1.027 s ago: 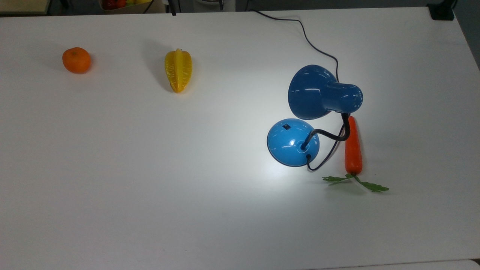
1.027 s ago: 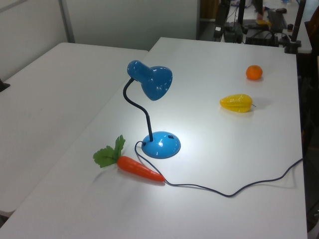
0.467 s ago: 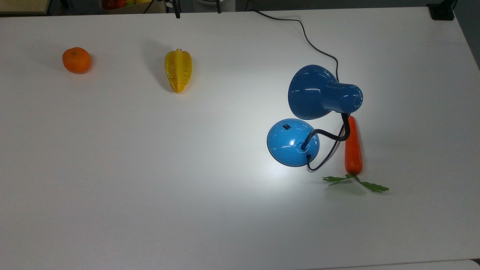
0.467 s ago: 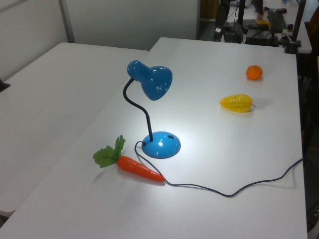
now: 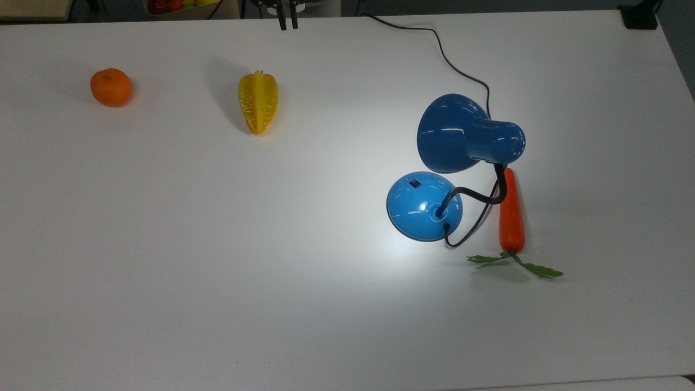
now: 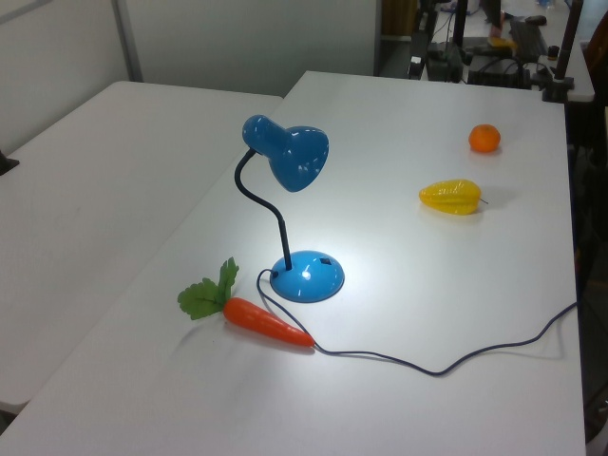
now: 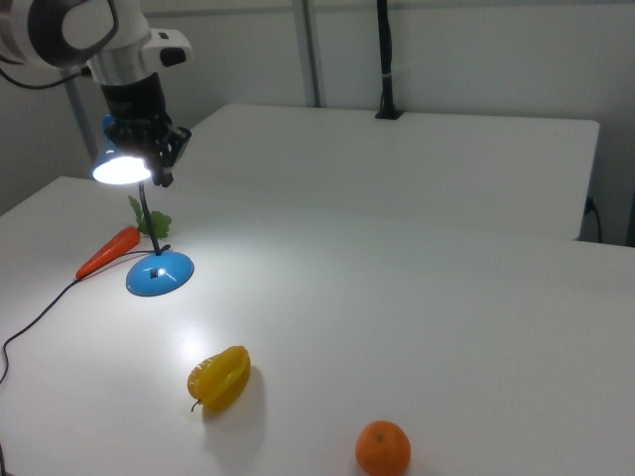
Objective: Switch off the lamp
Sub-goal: 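Move the gripper toward the blue lamp's round base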
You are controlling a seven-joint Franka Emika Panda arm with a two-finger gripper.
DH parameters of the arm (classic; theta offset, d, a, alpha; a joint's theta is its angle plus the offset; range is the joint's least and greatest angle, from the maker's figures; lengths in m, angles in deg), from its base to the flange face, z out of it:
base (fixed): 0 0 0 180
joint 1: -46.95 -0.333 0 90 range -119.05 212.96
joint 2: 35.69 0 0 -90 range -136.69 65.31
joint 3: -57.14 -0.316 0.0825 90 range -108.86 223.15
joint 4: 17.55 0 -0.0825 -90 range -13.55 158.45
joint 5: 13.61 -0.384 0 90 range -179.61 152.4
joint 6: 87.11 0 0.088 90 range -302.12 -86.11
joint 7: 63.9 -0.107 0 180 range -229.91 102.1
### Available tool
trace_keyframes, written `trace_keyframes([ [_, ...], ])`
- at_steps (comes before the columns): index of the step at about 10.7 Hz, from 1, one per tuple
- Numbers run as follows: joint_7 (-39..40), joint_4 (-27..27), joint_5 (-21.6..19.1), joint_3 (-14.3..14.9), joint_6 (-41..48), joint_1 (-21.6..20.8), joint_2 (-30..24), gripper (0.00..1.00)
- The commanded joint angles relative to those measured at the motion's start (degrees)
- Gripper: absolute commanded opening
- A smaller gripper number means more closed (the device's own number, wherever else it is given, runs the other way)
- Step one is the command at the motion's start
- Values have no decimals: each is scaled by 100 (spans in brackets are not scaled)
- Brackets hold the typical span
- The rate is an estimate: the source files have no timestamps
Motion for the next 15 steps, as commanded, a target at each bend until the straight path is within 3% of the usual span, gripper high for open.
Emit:
trace_keyframes([
  [1,84,145,-100,11,-241,-82,-37,0],
  [5,110,224,-83,-112,-268,-135,103,0],
  [8,206,505,-57,-340,-935,-187,244,0],
  [13,1698,672,-48,-359,-1067,-381,604,0],
  [15,1912,891,-48,-428,-1522,-460,736,0],
])
